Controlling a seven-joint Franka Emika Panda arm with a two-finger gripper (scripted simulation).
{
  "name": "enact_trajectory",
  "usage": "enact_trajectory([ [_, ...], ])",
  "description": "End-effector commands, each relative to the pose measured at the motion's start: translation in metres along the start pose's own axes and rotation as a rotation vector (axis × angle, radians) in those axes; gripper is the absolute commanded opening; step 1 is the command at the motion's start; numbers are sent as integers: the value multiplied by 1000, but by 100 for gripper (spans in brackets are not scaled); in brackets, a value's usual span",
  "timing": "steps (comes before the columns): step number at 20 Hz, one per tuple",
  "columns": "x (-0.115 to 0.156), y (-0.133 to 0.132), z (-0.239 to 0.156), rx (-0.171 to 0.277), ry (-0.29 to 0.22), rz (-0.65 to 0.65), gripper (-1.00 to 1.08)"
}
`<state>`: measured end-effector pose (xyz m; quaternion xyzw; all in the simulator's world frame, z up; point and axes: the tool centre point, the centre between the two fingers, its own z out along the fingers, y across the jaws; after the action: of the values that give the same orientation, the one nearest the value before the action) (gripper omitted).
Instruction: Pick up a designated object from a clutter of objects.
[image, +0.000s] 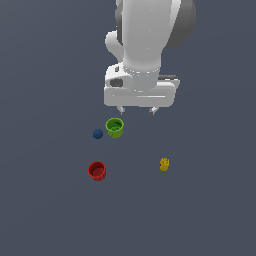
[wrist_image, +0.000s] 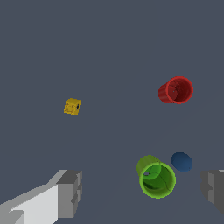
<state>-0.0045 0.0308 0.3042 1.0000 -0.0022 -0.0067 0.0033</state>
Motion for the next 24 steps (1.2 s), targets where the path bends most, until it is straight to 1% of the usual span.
enact_trajectory([
  [1,5,-5,8,-1,0,8,100],
  [5,16,-17,26,-4,2,29,100],
  [9,30,-34,53,-6,4,59,100],
  [17,56,-82,130,-5,10,135,100],
  [24,64,-118,189,1,12,189,100],
])
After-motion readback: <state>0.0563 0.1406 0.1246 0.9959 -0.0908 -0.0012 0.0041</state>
